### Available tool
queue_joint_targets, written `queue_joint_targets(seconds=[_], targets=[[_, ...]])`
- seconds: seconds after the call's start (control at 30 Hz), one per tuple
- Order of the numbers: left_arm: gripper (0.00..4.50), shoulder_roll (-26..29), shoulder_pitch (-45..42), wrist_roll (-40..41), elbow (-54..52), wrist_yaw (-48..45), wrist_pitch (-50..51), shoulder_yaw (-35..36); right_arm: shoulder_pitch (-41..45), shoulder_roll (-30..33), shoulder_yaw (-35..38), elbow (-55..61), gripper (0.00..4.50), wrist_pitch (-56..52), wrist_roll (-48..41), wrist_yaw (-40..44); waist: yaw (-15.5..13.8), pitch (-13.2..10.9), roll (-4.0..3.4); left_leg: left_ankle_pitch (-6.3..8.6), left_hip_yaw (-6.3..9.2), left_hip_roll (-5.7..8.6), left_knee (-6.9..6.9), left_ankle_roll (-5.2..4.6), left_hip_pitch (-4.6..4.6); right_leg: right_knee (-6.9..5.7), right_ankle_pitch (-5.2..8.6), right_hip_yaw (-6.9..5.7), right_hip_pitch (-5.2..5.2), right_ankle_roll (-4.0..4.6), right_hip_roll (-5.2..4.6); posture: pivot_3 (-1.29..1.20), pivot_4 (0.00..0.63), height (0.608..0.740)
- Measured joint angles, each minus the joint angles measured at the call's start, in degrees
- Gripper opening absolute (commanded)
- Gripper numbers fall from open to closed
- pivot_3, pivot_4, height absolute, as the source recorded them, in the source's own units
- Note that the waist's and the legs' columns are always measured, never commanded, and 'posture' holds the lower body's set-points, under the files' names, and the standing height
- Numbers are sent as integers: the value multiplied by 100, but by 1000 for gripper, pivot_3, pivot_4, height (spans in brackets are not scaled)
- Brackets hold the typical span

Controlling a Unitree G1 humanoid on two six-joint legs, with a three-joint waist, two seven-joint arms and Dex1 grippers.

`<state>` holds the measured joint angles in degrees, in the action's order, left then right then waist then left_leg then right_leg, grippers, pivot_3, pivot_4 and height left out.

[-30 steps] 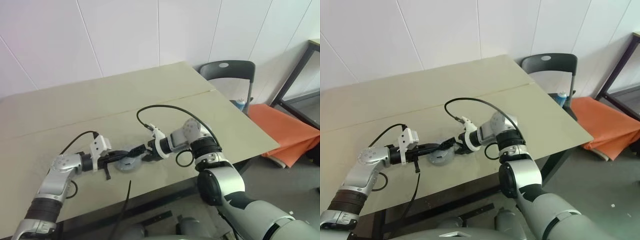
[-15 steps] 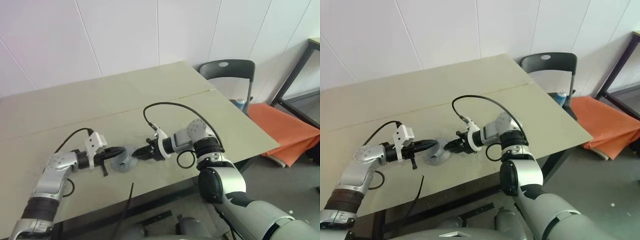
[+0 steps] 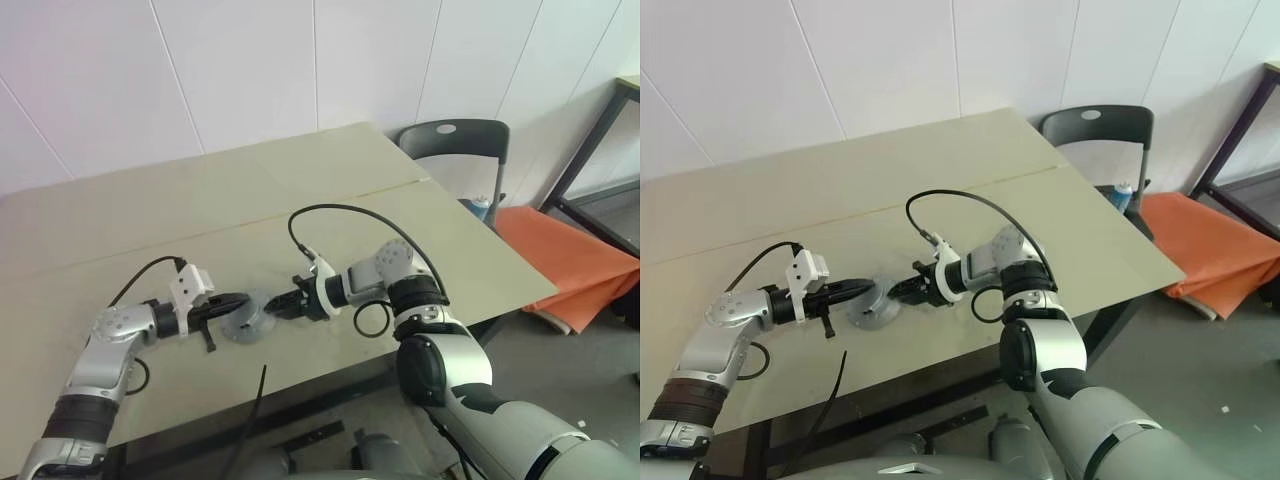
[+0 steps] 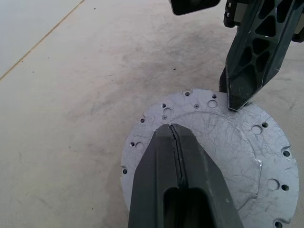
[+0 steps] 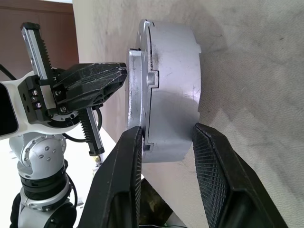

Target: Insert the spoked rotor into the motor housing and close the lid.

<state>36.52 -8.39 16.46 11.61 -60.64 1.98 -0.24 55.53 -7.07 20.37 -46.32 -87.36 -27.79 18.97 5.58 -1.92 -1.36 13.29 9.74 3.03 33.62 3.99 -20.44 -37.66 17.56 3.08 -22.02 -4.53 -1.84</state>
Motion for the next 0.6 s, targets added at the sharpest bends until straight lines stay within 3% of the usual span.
queue_joint_targets(seconds=[0.23,0.4,0.6], targets=[[0,-11,66,-38,-62,180,-79,3,0,0,-65,13,1249,10,-6,26,2,0,0,0,0,-1,0,0,1,0,0,0,1,0,0,0,0,740],[0,-399,-159,-448,658,1162,-683,213,0,3,-235,54,1249,106,-49,216,10,-5,14,0,3,-2,0,0,-8,-4,-9,0,7,-13,10,0,0,740],[0,-670,-294,-424,947,1949,-432,549,8,2,-66,-76,1249,431,-188,250,16,-5,52,-2,4,-3,12,1,-98,-26,-30,3,-82,12,6,0,0,740]])
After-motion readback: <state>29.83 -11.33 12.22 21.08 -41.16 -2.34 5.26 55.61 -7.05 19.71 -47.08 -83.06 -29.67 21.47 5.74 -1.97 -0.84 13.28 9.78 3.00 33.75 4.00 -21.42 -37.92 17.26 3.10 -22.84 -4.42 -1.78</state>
